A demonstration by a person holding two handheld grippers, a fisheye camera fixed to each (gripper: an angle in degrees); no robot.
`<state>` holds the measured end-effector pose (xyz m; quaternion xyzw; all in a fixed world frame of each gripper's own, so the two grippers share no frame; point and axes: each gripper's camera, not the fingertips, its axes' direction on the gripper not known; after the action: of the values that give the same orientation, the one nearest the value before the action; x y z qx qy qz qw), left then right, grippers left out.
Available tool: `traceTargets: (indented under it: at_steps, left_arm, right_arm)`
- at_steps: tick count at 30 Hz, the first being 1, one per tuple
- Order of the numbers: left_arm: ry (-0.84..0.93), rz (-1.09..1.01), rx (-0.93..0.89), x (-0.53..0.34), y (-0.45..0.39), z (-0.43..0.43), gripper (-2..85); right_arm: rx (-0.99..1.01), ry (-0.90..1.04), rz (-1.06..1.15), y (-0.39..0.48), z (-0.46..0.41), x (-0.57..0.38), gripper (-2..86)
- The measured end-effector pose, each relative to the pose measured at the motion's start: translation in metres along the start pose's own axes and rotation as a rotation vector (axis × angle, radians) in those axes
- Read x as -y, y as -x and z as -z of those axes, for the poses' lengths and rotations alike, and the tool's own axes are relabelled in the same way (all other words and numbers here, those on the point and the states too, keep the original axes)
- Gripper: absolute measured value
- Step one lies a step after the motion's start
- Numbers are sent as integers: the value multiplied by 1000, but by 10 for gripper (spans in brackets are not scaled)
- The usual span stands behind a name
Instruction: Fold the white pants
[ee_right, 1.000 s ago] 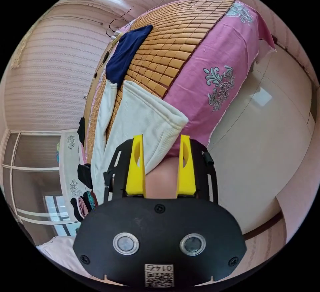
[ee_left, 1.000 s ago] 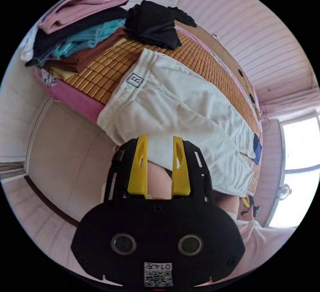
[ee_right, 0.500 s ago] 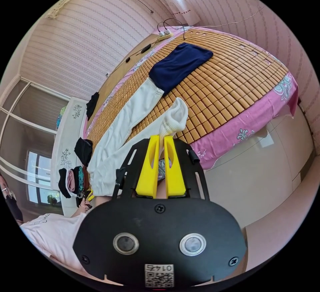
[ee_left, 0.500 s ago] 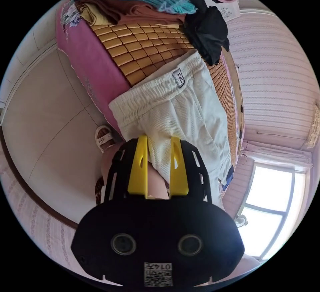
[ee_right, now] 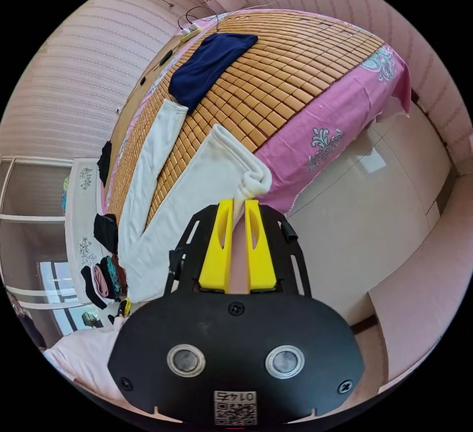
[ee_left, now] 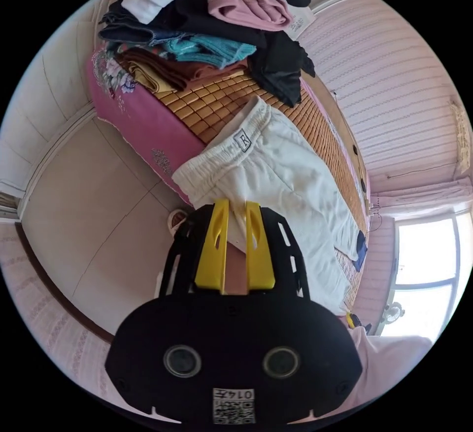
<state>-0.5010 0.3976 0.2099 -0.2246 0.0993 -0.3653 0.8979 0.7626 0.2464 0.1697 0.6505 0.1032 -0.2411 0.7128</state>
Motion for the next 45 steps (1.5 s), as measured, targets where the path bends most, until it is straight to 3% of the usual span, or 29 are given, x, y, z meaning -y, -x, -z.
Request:
traceTargets:
  at_steps: [6, 8, 13, 18, 21, 29, 33, 36, 40, 45]
  left_arm:
    - [-141, -78, 167, 9, -13, 46, 52]
    - [-109, -135, 185, 28, -29, 38, 54]
    - [-11, -276, 217, 81, -77, -18, 50]
    - [49, -340, 297, 126, -118, -86, 13]
    - [89, -321, 371, 142, -123, -119, -5]
    - [89, -426, 454, 166, -131, -132, -10]
    - [106, -361, 362, 169, -113, -121, -10]
    - [50, -338, 267, 158, -99, -91, -9]
    - [-72, -377, 119, 111, -74, -31, -6]
    - [-128, -267, 78, 48, -12, 28, 30]
  right_arm:
    - [-334, -230, 0, 53, 10, 21, 34]
    - [-324, -268, 101, 90, -3, 37, 23]
    - [-214, -47, 454, 215, -110, 89, 3]
    - [-340, 66, 626, 325, -234, 120, -2]
    - [-462, 108, 627, 341, -278, 132, -4]
    - [-430, 101, 681, 343, -292, 150, -4]
    - [-383, 114, 574, 328, -280, 152, -4]
    - [-421, -136, 529, 312, -223, 126, -4]
    - [-402, -266, 569, 268, -150, 70, -4]
    - [-441, -399, 395, 153, -74, -24, -2]
